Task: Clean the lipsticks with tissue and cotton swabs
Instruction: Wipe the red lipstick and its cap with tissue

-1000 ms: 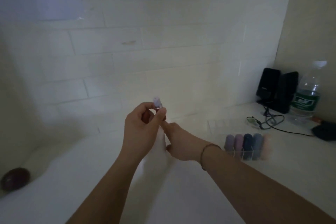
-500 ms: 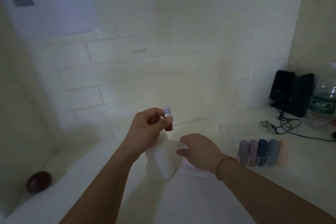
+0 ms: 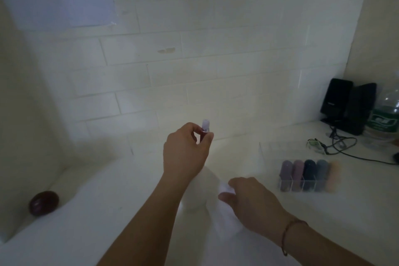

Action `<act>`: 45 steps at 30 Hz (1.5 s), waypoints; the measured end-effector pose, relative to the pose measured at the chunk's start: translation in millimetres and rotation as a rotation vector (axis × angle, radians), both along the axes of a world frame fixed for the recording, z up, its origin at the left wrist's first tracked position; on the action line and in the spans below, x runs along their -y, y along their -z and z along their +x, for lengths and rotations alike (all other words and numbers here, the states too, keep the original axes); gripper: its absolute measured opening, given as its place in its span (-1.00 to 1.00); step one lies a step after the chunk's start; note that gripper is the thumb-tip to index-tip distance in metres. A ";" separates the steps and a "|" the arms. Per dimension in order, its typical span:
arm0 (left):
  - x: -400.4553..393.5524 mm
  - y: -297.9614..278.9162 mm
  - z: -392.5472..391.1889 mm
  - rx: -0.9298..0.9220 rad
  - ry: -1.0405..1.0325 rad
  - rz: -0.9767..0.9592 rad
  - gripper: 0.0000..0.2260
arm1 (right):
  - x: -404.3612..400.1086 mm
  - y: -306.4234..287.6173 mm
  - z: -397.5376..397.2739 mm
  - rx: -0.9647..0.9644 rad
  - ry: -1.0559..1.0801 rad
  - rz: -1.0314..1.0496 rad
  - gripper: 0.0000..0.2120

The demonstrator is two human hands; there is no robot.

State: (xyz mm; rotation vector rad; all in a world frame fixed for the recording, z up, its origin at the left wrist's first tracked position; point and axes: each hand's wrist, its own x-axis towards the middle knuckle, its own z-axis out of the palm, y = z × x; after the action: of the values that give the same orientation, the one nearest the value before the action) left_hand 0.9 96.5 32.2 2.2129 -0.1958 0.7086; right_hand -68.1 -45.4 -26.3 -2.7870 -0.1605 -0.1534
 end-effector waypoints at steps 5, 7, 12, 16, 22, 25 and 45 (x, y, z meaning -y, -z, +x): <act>3.2 1.8 0.0 0.014 -0.061 0.150 -0.78 | 2.0 -6.1 -0.9 -0.017 -0.033 -0.036 -0.75; 4.4 2.1 -0.6 0.005 -0.061 0.170 -0.76 | 2.8 -10.6 -0.5 -0.028 -0.053 -0.085 -0.77; 4.9 2.1 -1.3 -0.002 -0.050 0.219 -0.71 | 5.8 -27.8 6.2 -0.070 -0.076 -0.209 -0.77; 3.0 -0.1 0.7 -0.042 0.038 0.266 -0.77 | 10.4 -45.7 18.1 0.143 -0.006 -0.411 -0.77; 3.5 0.9 3.3 -0.036 0.041 0.242 -0.77 | 22.6 -61.8 -3.7 0.095 -0.022 -0.248 -0.75; 6.0 3.8 3.5 -0.032 0.006 0.280 -0.76 | 18.7 -55.9 -20.7 0.032 -0.054 -0.169 -0.74; 14.6 0.1 2.8 -0.070 -0.002 0.340 -0.76 | 62.4 -74.1 -67.5 0.095 0.042 -0.129 -0.62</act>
State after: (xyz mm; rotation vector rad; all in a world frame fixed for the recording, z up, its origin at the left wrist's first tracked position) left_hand 3.8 81.9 32.0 2.5570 -0.2972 0.6349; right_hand -135.7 -107.8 47.9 -2.9140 -0.1391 -0.2957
